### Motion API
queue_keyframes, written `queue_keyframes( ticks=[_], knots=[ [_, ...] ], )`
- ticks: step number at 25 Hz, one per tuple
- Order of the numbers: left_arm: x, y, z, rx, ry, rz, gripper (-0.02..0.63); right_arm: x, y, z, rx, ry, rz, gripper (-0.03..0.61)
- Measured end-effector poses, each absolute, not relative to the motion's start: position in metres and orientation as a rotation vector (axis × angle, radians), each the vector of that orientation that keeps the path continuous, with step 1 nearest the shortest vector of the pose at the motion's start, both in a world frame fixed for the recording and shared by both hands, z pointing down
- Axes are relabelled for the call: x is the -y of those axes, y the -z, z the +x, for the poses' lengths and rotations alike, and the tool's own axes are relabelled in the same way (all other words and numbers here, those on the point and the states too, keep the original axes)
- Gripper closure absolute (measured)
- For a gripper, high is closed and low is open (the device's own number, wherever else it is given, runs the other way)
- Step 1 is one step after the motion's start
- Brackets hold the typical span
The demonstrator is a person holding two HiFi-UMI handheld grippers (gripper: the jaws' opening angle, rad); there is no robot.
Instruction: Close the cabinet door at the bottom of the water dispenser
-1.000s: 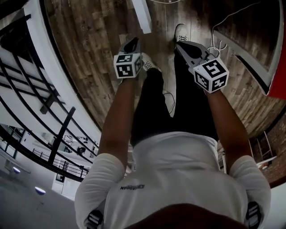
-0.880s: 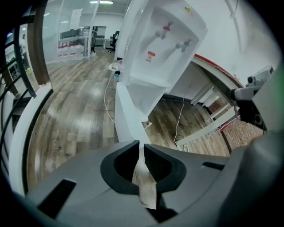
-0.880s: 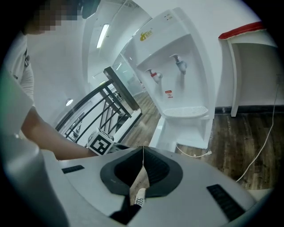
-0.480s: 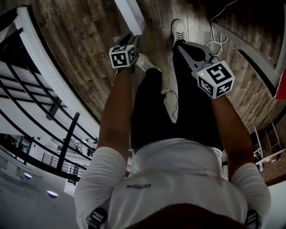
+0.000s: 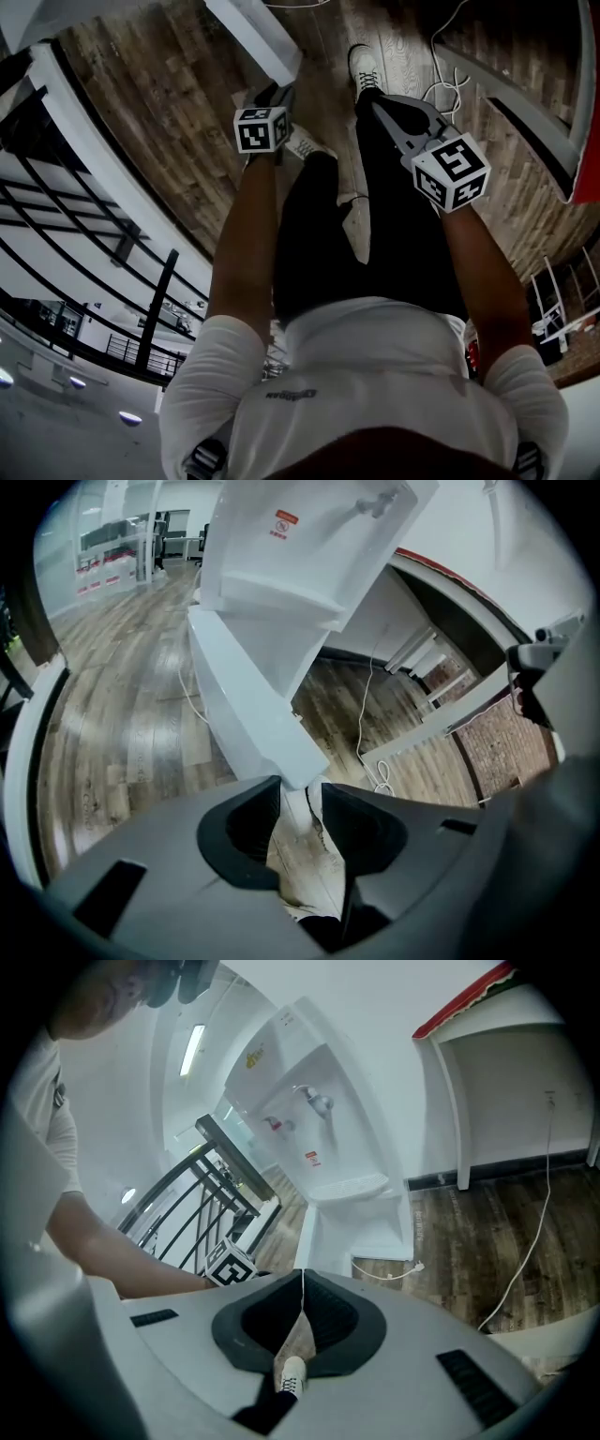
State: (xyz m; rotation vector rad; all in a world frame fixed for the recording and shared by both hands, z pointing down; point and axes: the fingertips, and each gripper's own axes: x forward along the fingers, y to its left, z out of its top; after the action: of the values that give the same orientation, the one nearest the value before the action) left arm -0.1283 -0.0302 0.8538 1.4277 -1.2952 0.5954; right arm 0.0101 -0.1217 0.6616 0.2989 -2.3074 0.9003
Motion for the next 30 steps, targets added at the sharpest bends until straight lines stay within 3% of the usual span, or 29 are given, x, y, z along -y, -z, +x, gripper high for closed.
queue_keyframes(
  ticks=[30],
  knots=[
    [0.195,-0.845,-0.063,1.216,-0.649,1.682,0.520,0.164,-0.648,0.039,2.323,-1.063,0.428,0.557]
  ],
)
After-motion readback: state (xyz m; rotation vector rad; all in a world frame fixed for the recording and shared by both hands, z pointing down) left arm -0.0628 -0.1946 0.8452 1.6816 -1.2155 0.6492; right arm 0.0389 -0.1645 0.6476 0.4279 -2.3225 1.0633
